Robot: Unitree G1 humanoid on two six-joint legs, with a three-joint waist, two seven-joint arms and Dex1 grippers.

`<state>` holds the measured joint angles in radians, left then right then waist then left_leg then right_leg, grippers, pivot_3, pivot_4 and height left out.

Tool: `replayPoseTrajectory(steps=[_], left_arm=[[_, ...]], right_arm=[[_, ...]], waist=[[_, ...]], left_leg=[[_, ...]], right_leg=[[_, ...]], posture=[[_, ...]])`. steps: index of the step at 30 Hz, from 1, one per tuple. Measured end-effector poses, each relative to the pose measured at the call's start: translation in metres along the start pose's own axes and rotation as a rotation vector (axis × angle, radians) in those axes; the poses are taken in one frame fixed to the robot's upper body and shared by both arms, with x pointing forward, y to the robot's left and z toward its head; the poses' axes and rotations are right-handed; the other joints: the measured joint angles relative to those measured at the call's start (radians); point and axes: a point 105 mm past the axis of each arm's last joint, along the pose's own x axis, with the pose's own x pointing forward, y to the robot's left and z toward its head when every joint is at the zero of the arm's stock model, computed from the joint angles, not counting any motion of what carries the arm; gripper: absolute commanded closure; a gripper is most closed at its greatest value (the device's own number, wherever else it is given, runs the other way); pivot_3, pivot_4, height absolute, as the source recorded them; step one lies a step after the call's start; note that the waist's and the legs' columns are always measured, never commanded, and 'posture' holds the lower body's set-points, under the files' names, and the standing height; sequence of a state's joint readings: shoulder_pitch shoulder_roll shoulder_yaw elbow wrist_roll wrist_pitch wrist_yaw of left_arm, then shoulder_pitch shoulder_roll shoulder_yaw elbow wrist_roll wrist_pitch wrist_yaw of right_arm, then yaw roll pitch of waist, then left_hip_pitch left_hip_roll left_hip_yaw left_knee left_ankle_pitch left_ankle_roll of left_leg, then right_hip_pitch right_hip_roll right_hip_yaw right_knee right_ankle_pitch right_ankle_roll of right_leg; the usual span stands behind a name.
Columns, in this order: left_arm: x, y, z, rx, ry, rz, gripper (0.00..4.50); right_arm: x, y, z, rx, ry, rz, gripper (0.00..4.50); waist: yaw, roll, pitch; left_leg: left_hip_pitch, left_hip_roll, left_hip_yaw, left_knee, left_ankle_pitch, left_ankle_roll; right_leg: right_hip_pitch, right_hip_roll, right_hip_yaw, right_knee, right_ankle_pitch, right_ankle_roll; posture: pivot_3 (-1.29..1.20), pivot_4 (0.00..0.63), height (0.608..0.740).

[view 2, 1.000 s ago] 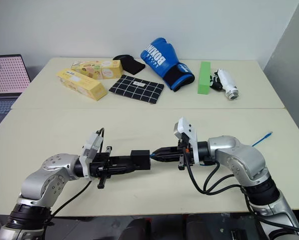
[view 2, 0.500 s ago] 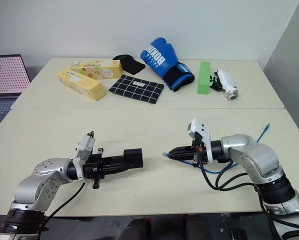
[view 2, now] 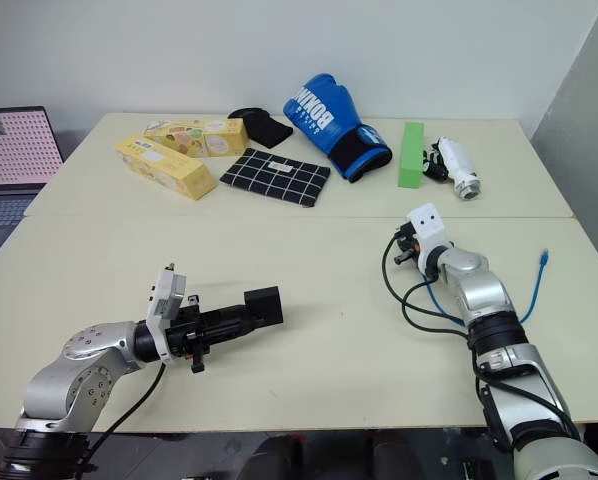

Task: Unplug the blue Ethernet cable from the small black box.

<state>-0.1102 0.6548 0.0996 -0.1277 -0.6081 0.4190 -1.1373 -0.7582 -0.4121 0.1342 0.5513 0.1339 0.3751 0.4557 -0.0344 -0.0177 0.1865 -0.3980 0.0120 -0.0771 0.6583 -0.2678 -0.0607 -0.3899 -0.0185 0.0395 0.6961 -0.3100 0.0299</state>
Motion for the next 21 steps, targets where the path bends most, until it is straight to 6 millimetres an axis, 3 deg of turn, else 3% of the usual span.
replayPoseTrajectory(steps=[3,4,7,10,12,17,21], left_arm=[[0.003,0.004,0.0,0.009,-0.001,0.054,3.74],[0.004,0.007,0.0,0.011,-0.006,0.088,3.74],[0.004,0.022,0.002,0.034,-0.027,0.237,3.74],[-0.002,0.046,0.012,0.153,-0.07,0.425,3.74],[-0.009,0.063,0.016,0.218,-0.103,0.555,3.74],[-0.041,0.105,0.015,0.317,-0.22,0.951,3.74],[-0.055,0.12,-0.005,0.241,-0.258,1.116,3.74]], right_arm=[[-0.005,-0.001,0.006,-0.014,-0.029,0.028,2.52],[-0.01,-0.002,0.014,-0.046,-0.06,0.048,2.12],[-0.031,0.002,0.04,-0.173,-0.158,0.148,1.52],[-0.063,0.037,0.057,-0.288,-0.237,0.398,1.52],[-0.072,0.066,0.06,-0.313,-0.259,0.53,1.52],[-0.066,0.121,0.07,-0.305,-0.294,0.653,1.52],[-0.057,0.141,0.08,-0.313,-0.303,0.668,1.52]], waist=[[0.001,0.001,0.001],[0.001,0.001,0.001],[0.003,0.001,0.001],[0.005,0.001,0.001],[0.0,0.001,0.001],[-0.002,0.001,0.0],[0.006,0.0,0.0]], left_leg=[[0.0,0.0,0.0,0.0,0.0,0.0],[0.0,0.0,0.0,0.0,0.0,0.0],[0.0,0.0,-0.001,0.0,0.0,0.0],[-0.001,0.001,-0.002,0.0,0.0,0.0],[0.001,0.0,-0.003,0.0,0.0,0.0],[0.003,0.0,-0.003,0.0,0.0,0.0],[0.0,0.0,-0.004,0.002,0.0,0.0]], right_leg=[[0.0,0.0,0.0,0.0,0.0,0.0],[0.0,0.0,-0.001,0.0,0.0,0.0],[0.0,0.0,-0.001,0.0,0.0,0.0],[0.002,0.0,-0.001,-0.002,0.0,0.0],[0.001,0.0,-0.001,-0.001,0.0,0.0],[0.001,0.0,-0.001,0.001,0.0,0.0],[0.001,-0.001,-0.002,0.0,0.0,0.0]], posture=[[0.0,0.15,0.74],[0.0,0.15,0.74],[0.0,0.15,0.74],[0.0,0.15,0.74],[0.0,0.15,0.74],[0.0,0.15,0.74],[0.0,0.15,0.74]])
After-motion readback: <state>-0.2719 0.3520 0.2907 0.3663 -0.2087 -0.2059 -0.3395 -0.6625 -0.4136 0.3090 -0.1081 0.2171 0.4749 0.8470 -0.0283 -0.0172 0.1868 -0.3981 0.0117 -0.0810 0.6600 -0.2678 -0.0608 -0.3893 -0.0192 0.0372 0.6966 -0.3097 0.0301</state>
